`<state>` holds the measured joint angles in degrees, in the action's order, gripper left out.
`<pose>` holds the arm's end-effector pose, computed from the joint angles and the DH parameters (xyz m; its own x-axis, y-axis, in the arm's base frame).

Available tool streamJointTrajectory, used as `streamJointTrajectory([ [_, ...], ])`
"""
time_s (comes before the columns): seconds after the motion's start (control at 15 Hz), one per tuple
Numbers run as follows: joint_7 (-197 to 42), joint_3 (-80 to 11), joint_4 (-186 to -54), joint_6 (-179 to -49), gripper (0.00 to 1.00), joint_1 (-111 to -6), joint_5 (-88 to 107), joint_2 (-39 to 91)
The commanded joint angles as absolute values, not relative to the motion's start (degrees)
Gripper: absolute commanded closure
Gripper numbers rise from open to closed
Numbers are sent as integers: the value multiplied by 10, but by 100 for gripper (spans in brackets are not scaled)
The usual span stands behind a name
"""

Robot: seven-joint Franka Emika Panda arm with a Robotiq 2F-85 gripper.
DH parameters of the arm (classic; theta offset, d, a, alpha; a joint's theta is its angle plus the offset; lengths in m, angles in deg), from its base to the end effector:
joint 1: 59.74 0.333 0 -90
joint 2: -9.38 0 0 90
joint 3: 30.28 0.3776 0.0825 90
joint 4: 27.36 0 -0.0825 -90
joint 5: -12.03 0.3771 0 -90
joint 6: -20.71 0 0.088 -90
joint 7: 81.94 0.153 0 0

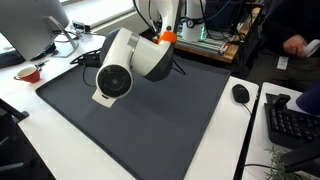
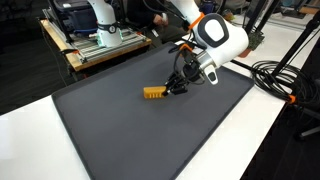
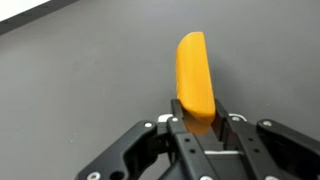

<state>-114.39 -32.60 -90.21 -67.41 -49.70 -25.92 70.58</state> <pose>0.7363 0.0122 0.1554 0.4373 0.4520 -0.7775 0.8224 -0.5507 0.1424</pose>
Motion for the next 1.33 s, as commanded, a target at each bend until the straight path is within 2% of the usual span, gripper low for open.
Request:
streamJointTrajectory([
  [0.0, -1149, -317, -878, -662, 92, -501, -260, 726],
  [0.4, -1152, -311, -861, -660, 92, -505, -248, 745],
  [0.47, -1151, -311, -859, -659, 57, -505, -245, 746],
  [0.53, -1150, -312, -857, -657, 42, -504, -245, 747],
  [0.73, -1147, -312, -855, -656, 20, -506, -241, 745],
  [0.93, -1118, -308, -886, -689, 2, -512, -234, 708],
  [1.27, -1122, -282, -976, -774, 0, -557, -174, 601],
])
